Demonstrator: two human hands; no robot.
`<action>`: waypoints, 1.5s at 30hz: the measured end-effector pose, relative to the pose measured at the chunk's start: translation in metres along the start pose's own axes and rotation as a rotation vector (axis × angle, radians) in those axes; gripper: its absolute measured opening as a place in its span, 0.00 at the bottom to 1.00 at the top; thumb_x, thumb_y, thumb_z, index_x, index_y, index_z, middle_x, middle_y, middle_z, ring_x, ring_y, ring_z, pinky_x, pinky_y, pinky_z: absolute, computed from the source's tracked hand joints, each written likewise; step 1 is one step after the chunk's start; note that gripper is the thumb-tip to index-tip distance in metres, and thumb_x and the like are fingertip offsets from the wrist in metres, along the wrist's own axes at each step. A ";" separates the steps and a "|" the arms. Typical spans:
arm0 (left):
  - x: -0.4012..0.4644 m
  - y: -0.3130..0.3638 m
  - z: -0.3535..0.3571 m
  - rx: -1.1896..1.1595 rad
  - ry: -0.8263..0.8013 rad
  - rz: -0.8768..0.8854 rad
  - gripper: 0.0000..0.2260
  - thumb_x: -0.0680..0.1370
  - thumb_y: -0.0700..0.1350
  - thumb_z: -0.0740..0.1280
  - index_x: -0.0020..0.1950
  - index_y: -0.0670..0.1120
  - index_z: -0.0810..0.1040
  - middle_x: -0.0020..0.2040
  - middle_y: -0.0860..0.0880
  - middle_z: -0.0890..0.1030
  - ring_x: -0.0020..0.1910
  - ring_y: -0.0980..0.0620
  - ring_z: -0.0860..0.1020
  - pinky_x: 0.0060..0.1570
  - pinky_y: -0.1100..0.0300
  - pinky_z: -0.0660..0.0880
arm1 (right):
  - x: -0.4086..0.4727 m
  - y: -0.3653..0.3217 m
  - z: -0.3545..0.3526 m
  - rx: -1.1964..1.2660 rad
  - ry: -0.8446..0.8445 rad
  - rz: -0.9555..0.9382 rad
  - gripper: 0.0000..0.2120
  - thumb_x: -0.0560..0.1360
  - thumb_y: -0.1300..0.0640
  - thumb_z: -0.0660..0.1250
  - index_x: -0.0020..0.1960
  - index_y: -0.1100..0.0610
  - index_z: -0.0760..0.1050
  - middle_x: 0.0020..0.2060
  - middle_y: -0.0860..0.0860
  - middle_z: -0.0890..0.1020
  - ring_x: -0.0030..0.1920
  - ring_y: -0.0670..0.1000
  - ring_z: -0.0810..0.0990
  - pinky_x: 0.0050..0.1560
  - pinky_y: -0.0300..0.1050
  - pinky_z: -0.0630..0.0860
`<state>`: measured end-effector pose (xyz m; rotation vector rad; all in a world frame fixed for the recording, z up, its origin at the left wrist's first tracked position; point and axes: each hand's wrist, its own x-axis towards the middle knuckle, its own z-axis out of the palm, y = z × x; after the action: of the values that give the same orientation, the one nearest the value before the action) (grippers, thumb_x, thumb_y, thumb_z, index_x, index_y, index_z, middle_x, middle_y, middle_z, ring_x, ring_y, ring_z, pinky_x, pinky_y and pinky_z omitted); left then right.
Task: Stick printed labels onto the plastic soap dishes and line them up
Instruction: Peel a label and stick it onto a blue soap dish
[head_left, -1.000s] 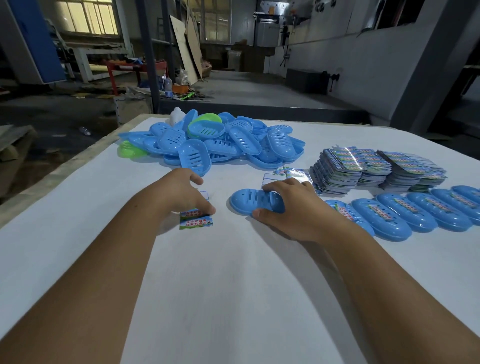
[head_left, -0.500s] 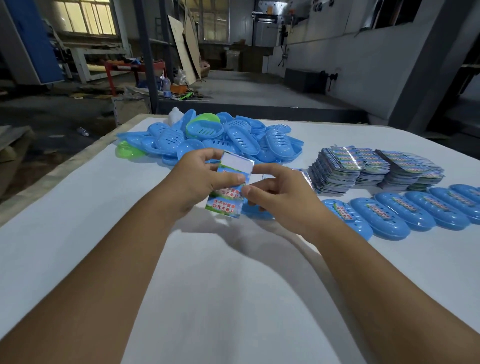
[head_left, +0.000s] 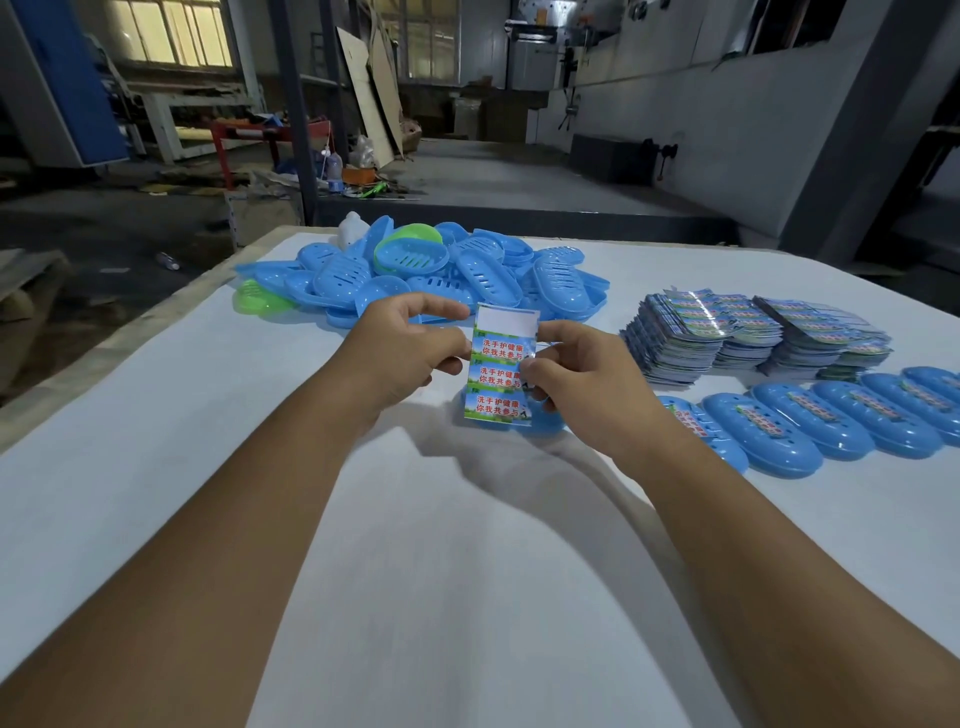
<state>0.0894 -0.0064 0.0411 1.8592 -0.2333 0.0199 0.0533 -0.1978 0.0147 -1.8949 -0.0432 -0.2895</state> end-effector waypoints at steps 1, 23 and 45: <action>0.000 0.000 0.000 0.006 0.007 0.007 0.10 0.73 0.42 0.73 0.52 0.53 0.82 0.40 0.54 0.86 0.35 0.59 0.83 0.34 0.64 0.73 | 0.000 0.000 0.000 -0.010 -0.001 0.006 0.12 0.78 0.59 0.70 0.60 0.50 0.75 0.35 0.45 0.85 0.33 0.40 0.80 0.46 0.49 0.80; -0.013 0.000 0.020 0.063 -0.037 0.212 0.10 0.73 0.38 0.74 0.47 0.52 0.78 0.38 0.50 0.86 0.44 0.47 0.84 0.53 0.51 0.79 | -0.010 -0.006 0.002 -0.187 0.116 -0.098 0.09 0.72 0.51 0.74 0.34 0.51 0.83 0.24 0.43 0.80 0.24 0.40 0.72 0.27 0.35 0.67; -0.010 -0.005 0.029 0.104 0.028 0.257 0.09 0.73 0.41 0.74 0.43 0.53 0.77 0.36 0.53 0.84 0.38 0.55 0.83 0.44 0.56 0.81 | -0.012 -0.012 0.003 -0.234 0.131 -0.066 0.12 0.72 0.52 0.70 0.35 0.58 0.84 0.31 0.56 0.84 0.35 0.60 0.82 0.33 0.58 0.80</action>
<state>0.0771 -0.0312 0.0258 1.9194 -0.4574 0.2384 0.0404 -0.1893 0.0220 -2.1043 0.0171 -0.4800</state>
